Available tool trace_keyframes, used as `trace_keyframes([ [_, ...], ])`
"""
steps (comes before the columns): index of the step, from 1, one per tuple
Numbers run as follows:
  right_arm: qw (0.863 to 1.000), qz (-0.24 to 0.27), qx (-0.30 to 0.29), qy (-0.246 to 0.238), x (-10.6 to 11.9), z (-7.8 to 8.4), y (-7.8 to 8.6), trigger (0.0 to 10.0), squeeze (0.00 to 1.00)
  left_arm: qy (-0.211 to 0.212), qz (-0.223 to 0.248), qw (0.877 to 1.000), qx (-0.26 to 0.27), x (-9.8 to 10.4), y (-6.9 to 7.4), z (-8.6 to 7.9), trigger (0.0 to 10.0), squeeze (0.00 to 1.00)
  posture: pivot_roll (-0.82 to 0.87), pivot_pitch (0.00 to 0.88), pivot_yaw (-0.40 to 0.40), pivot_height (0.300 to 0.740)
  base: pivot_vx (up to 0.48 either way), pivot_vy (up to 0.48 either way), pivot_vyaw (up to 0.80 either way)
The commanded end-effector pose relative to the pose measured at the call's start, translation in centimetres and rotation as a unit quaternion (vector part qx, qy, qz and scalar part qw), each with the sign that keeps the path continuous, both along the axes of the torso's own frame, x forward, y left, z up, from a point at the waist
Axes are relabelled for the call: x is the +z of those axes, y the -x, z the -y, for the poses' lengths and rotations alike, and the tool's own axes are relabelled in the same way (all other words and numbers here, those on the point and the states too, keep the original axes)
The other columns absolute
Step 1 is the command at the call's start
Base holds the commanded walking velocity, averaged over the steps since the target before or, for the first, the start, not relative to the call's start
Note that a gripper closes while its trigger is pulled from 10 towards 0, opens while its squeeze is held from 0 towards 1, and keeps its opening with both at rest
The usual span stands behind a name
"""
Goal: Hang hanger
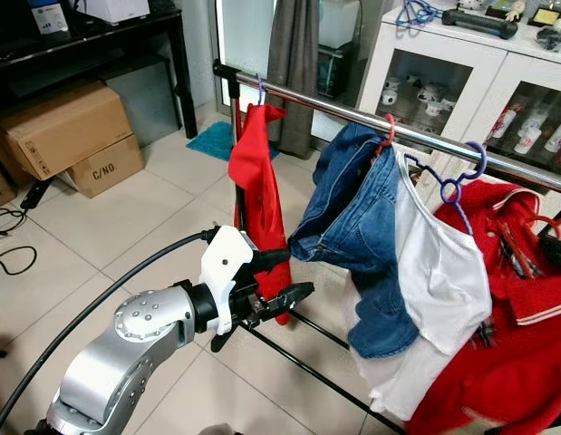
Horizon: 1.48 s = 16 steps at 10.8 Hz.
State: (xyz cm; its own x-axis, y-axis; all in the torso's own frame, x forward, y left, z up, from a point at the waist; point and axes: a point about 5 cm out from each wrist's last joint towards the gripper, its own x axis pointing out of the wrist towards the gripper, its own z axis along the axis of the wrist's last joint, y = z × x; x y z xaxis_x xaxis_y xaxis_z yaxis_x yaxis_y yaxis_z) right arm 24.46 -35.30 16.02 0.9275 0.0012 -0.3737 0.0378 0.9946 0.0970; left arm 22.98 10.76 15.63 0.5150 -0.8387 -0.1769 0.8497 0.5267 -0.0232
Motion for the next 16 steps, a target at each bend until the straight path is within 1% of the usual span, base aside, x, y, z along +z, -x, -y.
trace_keyframes([
  [1, 1.000, -0.004, 0.007, -0.002, 0.0, -0.6, 0.1, 0.0, 0.00, -0.006, 0.006, 1.000, -0.002, 0.2, -0.1, 0.2, 10.0, 0.00, 0.10, 0.000, -0.037, 0.740, 0.000, 0.000, 0.00],
  [2, 1.000, -0.003, 0.004, 0.000, -0.1, -0.8, 0.0, 0.0, 0.00, -0.013, 0.009, 1.000, 0.016, 0.1, -0.3, 0.0, 10.0, 0.00, 0.10, 0.000, -0.036, 0.740, 0.000, 0.000, 0.00],
  [3, 1.000, 0.002, 0.003, 0.004, 0.0, -1.1, -0.1, 0.0, 0.00, -0.013, 0.016, 0.999, 0.046, 0.0, -0.8, -0.1, 10.0, 0.00, 0.10, 0.000, -0.037, 0.740, 0.000, 0.000, 0.00],
  [4, 0.999, 0.033, -0.002, 0.001, 0.6, -1.5, -0.2, 0.0, 0.00, -0.011, 0.015, 0.996, 0.087, -0.2, -1.4, -0.4, 10.0, 0.00, 0.10, 0.000, -0.040, 0.740, 0.000, 0.000, 0.00],
  [5, 0.998, 0.064, -0.002, 0.003, 1.3, -1.8, -0.1, 0.0, 0.00, -0.008, 0.009, 0.995, 0.102, -0.4, -1.7, -0.8, 10.0, 0.00, 0.10, 0.000, -0.045, 0.740, 0.000, 0.000, 0.00],
  [6, 0.994, 0.108, 0.006, -0.001, 2.2, -2.4, 0.5, 0.0, 0.00, -0.001, 0.010, 0.994, 0.111, -0.3, -1.7, -1.2, 10.0, 0.00, 0.10, 0.000, -0.046, 0.740, 0.000, 0.000, 0.00],
  [7, 0.990, 0.136, 0.023, -0.007, 2.8, -3.0, 1.3, 0.0, 0.00, -0.011, 0.019, 0.991, 0.129, -0.5, -1.9, -1.6, 10.0, 0.00, 0.09, 0.000, -0.042, 0.740, 0.000, 0.000, 0.00],
  [8, 0.990, 0.133, 0.037, 0.007, 2.7, -3.5, 2.7, 0.0, 0.00, -0.022, 0.029, 0.990, 0.138, -0.7, -1.9, -1.8, 10.0, 0.00, 0.09, 0.000, -0.034, 0.740, 0.000, 0.000, 0.00],
  [9, 0.992, 0.119, 0.043, 0.018, 2.4, -4.1, 3.3, 0.0, 0.00, -0.018, 0.031, 0.989, 0.145, -0.9, -1.8, -1.8, 10.0, 0.00, 0.07, 0.000, -0.026, 0.740, 0.000, 0.000, 0.00],
  [10, 0.994, 0.100, 0.036, 0.036, 1.7, -4.9, 4.0, 0.0, 0.00, -0.010, 0.034, 0.985, 0.169, -1.0, -2.0, -2.0, 10.0, 0.00, 0.06, 0.000, -0.022, 0.740, 0.000, 0.000, 0.00],
  [11, 0.994, 0.096, 0.015, 0.040, 0.9, -6.0, 4.2, 0.0, 0.00, 0.001, 0.032, 0.982, 0.186, -1.2, -2.2, -1.9, 10.0, 0.00, 0.05, 0.000, -0.025, 0.740, 0.000, 0.000, 0.00],
  [12, 0.995, 0.094, 0.006, 0.045, 0.2, -6.9, 4.1, 1.8, 0.00, 0.001, 0.033, 0.982, 0.187, -1.3, -2.2, -1.8, 10.0, 0.00, 0.05, 0.000, -0.029, 0.740, 0.000, 0.000, 0.00],
  [13, 0.995, 0.086, -0.026, 0.046, -1.1, -8.2, 3.9, 10.0, 0.00, 0.003, 0.036, 0.980, 0.194, -1.5, -2.1, -1.7, 10.0, 0.00, 0.05, 0.000, -0.039, 0.740, 0.000, 0.000, 0.00],
  [15, 0.996, 0.066, -0.035, 0.048, -2.6, -9.6, 3.5, 10.0, 0.00, 0.008, 0.035, 0.979, 0.198, -1.5, -1.9, -1.7, 10.0, 0.00, 0.06, 0.000, -0.058, 0.740, 0.000, 0.000, 0.00],
  [16, 0.996, 0.059, -0.032, 0.056, -3.0, -9.9, 3.3, 10.0, 0.00, 0.006, 0.037, 0.979, 0.201, -1.5, -1.8, -1.8, 10.0, 0.00, 0.07, 0.000, -0.066, 0.740, 0.000, 0.000, 0.00],
])
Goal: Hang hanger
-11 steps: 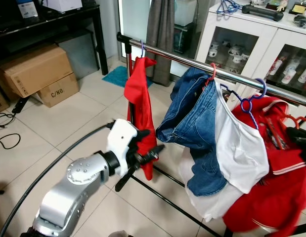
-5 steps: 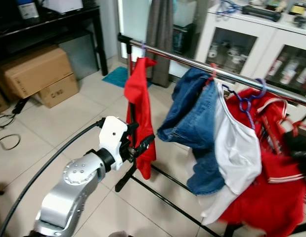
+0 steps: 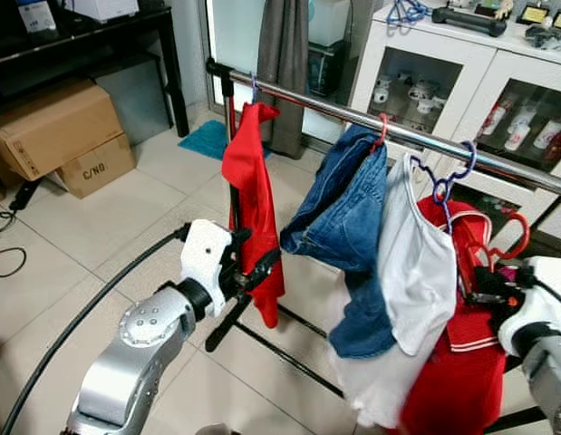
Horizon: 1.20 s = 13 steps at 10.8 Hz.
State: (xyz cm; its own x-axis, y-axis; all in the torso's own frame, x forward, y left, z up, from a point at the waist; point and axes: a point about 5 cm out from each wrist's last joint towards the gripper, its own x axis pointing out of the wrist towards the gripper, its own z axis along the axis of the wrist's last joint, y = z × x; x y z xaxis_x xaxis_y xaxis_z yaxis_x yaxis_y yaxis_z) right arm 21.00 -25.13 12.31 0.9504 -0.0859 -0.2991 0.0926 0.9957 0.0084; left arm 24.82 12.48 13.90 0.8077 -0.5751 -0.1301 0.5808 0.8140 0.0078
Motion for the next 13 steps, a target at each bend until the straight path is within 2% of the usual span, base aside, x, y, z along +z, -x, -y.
trace_keyframes([
  [1, 1.000, 0.020, -0.008, 0.012, 0.6, 0.1, -0.3, 10.0, 0.00, -0.002, 0.010, 1.000, 0.006, 0.3, 0.0, -0.1, 10.0, 0.00, 0.07, 0.000, -0.068, 0.740, 0.000, 0.000, 0.00],
  [3, 1.000, 0.011, 0.000, 0.017, 0.1, -0.4, -0.5, 10.0, 0.00, -0.002, 0.009, 1.000, 0.004, 0.2, 0.1, 0.0, 10.0, 0.00, 0.07, 0.000, -0.066, 0.740, -0.242, 0.000, 0.00],
  [6, 0.999, -0.002, 0.032, 0.002, -0.8, -2.6, -1.0, 10.0, 0.00, -0.003, 0.006, 1.000, 0.007, 0.0, 0.4, -0.1, 10.0, 0.00, 0.08, 0.000, -0.083, 0.740, -0.276, 0.000, 0.00],
  [8, 0.999, -0.012, 0.045, 0.006, -1.0, -3.0, -1.2, 10.0, 0.00, -0.006, 0.007, 1.000, 0.009, 0.0, 0.5, -0.2, 10.0, 0.00, 0.08, 0.000, -0.088, 0.740, -0.268, 0.000, 0.00],
  [10, 0.997, -0.037, 0.061, 0.017, -1.6, -3.0, -1.2, 10.0, 0.00, -0.018, 0.000, 1.000, -0.002, -0.3, 0.8, -0.2, 10.0, 0.00, 0.08, 0.000, -0.092, 0.740, 0.000, 0.000, 0.00],
  [12, 0.994, -0.070, 0.075, 0.032, -2.2, -2.8, -0.9, 10.0, 0.00, -0.016, -0.019, 1.000, -0.011, -0.7, 1.2, -0.2, 10.0, 0.00, 0.08, 0.000, -0.093, 0.740, 0.000, 0.000, 0.00],
  [13, 0.989, -0.100, 0.095, 0.050, -2.7, -2.6, -0.6, 10.0, 0.00, -0.028, -0.030, 0.999, -0.019, -1.1, 1.3, -0.4, 10.0, 0.00, 0.08, 0.000, -0.095, 0.740, 0.000, 0.000, 0.00],
])
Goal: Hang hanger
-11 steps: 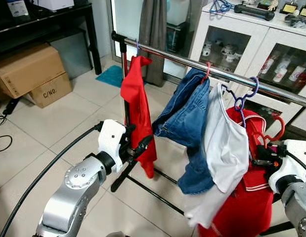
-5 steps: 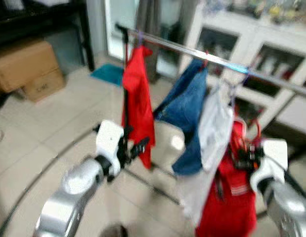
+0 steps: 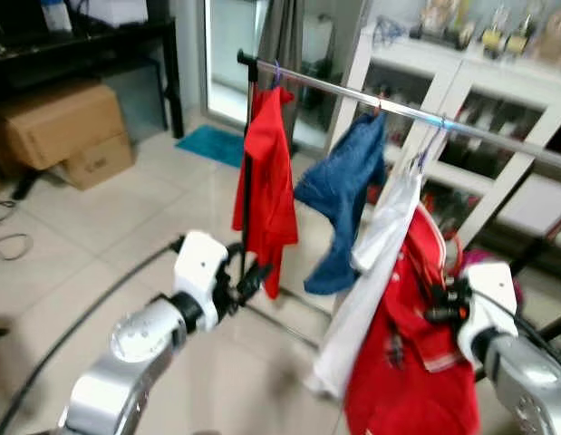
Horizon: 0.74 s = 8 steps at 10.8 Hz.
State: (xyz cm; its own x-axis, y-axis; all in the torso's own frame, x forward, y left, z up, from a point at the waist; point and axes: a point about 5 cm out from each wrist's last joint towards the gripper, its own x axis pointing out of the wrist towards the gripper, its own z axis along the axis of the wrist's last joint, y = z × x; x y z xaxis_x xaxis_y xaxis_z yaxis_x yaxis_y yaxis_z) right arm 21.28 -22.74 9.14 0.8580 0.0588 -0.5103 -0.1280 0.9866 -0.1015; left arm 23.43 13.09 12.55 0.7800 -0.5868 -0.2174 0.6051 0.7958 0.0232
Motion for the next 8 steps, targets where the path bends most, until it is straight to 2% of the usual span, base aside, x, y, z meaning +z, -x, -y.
trace_keyframes([
  [1, 1.000, -0.010, 0.013, 0.011, 0.1, 0.3, 0.0, 10.0, 0.00, -0.015, -0.001, 1.000, -0.008, -0.1, 0.0, 0.1, 10.0, 0.00, 0.08, 0.000, -0.099, 0.740, 0.000, 0.000, 0.00],
  [2, 0.998, -0.040, 0.033, 0.039, -0.3, 1.0, 0.2, 10.0, 0.00, -0.024, -0.005, 1.000, -0.009, -0.3, 0.1, 0.0, 10.0, 0.00, 0.07, 0.000, -0.100, 0.740, 0.000, 0.000, 0.00],
  [3, 0.990, -0.091, 0.066, 0.084, -1.0, 2.2, 0.6, 10.0, 0.00, -0.035, -0.014, 0.999, -0.015, -0.7, 0.2, -0.2, 10.0, 0.00, 0.07, 0.000, -0.103, 0.740, 0.000, 0.000, 0.00],
  [4, 0.985, -0.104, 0.081, 0.109, -1.3, 2.7, 0.5, 10.0, 0.00, -0.036, -0.016, 0.999, -0.015, -0.8, 0.2, -0.1, 10.0, 0.00, 0.06, 0.000, -0.105, 0.740, 0.000, 0.000, 0.00],
  [5, 0.972, -0.126, 0.124, 0.154, -2.3, 3.1, 0.4, 10.0, 0.00, -0.036, -0.016, 0.999, -0.018, -0.8, 0.2, 0.1, 10.0, 0.00, 0.06, 0.000, -0.109, 0.740, 0.000, 0.000, 0.00],
  [6, 0.963, -0.117, 0.175, 0.170, -2.7, 2.6, 0.1, 10.0, 0.00, -0.034, -0.017, 0.999, -0.021, -0.9, 0.3, 0.2, 10.0, 0.00, 0.06, 0.000, -0.111, 0.740, 0.000, 0.000, 0.00],
  [7, 0.956, -0.078, 0.239, 0.148, -2.4, 1.3, -0.3, 10.0, 0.00, -0.034, -0.018, 0.999, -0.019, -0.9, 0.3, 0.1, 10.0, 0.00, 0.07, 0.000, -0.114, 0.740, 0.000, 0.000, 0.00],
  [8, 0.955, -0.012, 0.289, 0.068, -0.9, -0.7, -0.9, 10.0, 0.00, -0.040, -0.012, 0.999, -0.010, -0.7, 0.1, -0.7, 10.0, 0.00, 0.07, 0.004, -0.115, 0.740, 0.000, 0.000, 0.00],
])
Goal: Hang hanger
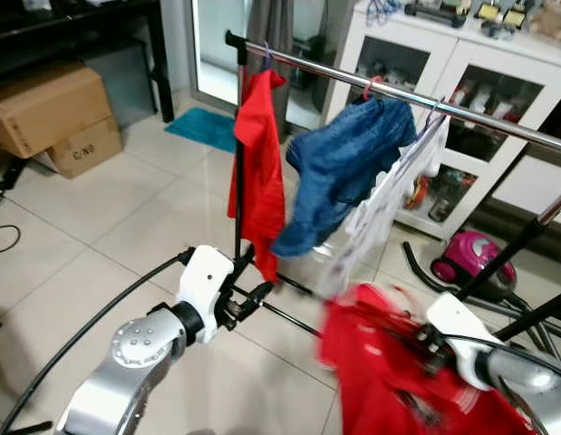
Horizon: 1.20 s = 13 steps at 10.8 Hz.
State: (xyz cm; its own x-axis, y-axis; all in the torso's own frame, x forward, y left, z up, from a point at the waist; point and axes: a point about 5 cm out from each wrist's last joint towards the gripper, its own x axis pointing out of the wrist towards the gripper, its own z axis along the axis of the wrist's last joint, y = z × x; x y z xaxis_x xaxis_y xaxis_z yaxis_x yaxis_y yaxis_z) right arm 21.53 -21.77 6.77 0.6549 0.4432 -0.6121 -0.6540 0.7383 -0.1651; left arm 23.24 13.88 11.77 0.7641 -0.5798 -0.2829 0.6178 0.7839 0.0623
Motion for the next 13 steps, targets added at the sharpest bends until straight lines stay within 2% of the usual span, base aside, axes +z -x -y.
trace_keyframes([
  [1, 0.996, 0.064, 0.025, -0.056, 2.8, -0.9, -1.3, 10.0, 0.00, 0.001, 0.006, 1.000, 0.007, 0.5, -0.3, -0.7, 10.0, 0.40, 0.08, 0.004, -0.113, 0.740, 0.000, 0.000, 0.00],
  [2, 0.990, 0.094, 0.042, -0.093, 3.7, -1.7, -1.9, 10.0, 0.00, -0.004, 0.012, 1.000, 0.016, 0.9, -0.7, -1.4, 10.0, 1.00, 0.09, 0.003, -0.110, 0.740, 0.000, 0.000, 0.00],
  [3, 0.978, 0.115, 0.068, -0.160, 4.8, -3.2, -2.6, 10.0, 0.00, -0.003, 0.024, 1.000, -0.002, 1.7, -1.3, -1.5, 10.0, 1.00, 0.10, 0.000, -0.105, 0.740, 0.000, 0.000, 0.00],
  [4, 0.971, 0.124, 0.082, -0.189, 5.4, -4.0, -2.9, 10.0, 0.00, -0.001, 0.033, 0.999, -0.008, 2.1, -1.9, -1.1, 10.0, 1.00, 0.10, 0.000, -0.102, 0.740, 0.000, 0.000, 0.00],
  [5, 0.957, 0.134, 0.109, -0.232, 6.4, -5.4, -3.3, 10.0, 0.00, -0.009, 0.048, 0.998, -0.028, 2.5, -2.8, -0.5, 10.0, 1.00, 0.10, 0.000, -0.096, 0.740, 0.000, 0.000, 0.00],
  [6, 0.953, 0.135, 0.114, -0.245, 6.8, -5.8, -3.4, 10.0, 0.00, -0.015, 0.053, 0.998, -0.033, 2.5, -3.1, -0.3, 10.0, 1.00, 0.10, 0.000, -0.096, 0.740, 0.000, 0.000, 0.00],
  [7, 0.945, 0.142, 0.127, -0.267, 7.7, -6.6, -3.7, 10.0, 0.00, -0.040, 0.063, 0.996, -0.039, 2.2, -3.9, 0.1, 10.0, 1.00, 0.10, 0.000, -0.095, 0.740, 0.000, 0.000, 0.00],
  [9, 0.932, 0.147, 0.149, -0.297, 9.3, -7.3, -3.7, 10.0, 0.00, -0.032, 0.067, 0.997, -0.021, 1.6, -5.0, 0.5, 10.0, 1.00, 0.09, 0.000, -0.100, 0.740, 0.000, 0.000, 0.00],
  [10, 0.919, 0.145, 0.156, -0.331, 10.2, -7.6, -3.7, 10.0, 0.00, -0.027, 0.077, 0.997, -0.008, 1.2, -6.1, 1.1, 10.0, 1.00, 0.09, 0.000, -0.112, 0.740, 0.000, 0.000, 0.00],
  [11, 0.913, 0.143, 0.162, -0.346, 10.8, -7.7, -3.7, 10.0, 0.00, -0.022, 0.088, 0.996, 0.009, 0.9, -7.5, 1.6, 10.0, 1.00, 0.08, 0.000, -0.115, 0.740, 0.000, 0.000, 0.00],
  [12, 0.913, 0.143, 0.165, -0.346, 10.9, -7.7, -3.8, 10.0, 0.00, -0.022, 0.089, 0.996, 0.015, 0.7, -8.1, 1.9, 10.0, 1.00, 0.08, 0.000, -0.114, 0.740, 0.000, 0.000, 0.00],
  [13, 0.912, 0.142, 0.166, -0.346, 11.1, -7.6, -3.9, 10.0, 0.00, -0.032, 0.102, 0.994, 0.035, 0.7, -8.8, 2.0, 10.0, 0.50, 0.07, 0.000, -0.106, 0.740, 0.000, 0.000, 0.00],
])
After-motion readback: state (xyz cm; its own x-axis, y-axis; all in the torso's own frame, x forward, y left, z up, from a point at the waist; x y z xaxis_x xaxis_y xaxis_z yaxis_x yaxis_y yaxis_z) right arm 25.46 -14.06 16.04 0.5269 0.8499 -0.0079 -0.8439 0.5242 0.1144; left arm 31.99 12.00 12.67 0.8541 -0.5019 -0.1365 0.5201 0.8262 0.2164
